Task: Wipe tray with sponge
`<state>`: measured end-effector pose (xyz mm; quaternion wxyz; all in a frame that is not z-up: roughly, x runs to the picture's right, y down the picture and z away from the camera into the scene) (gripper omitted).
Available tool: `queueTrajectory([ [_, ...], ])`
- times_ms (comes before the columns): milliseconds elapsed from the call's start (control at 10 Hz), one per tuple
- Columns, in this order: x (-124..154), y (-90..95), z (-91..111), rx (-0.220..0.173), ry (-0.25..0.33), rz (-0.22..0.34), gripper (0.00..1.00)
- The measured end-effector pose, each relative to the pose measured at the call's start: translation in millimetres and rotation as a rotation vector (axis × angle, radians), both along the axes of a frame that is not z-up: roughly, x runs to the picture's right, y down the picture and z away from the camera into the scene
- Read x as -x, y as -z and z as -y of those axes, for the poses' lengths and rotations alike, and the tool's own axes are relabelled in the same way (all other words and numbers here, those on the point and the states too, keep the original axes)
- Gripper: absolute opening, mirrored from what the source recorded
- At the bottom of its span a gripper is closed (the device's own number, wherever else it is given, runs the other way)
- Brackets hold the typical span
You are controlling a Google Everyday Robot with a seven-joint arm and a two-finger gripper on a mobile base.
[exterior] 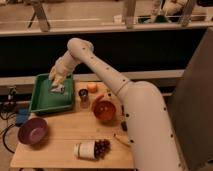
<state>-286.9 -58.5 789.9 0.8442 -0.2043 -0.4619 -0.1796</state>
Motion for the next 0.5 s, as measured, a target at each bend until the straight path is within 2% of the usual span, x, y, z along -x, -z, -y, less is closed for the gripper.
queueTrajectory([
  [200,-4,-25.0,-10,0.025,0.010,-0.008,0.00],
  [500,-6,-42.9,-22,0.021,0.041,-0.059,0.00],
])
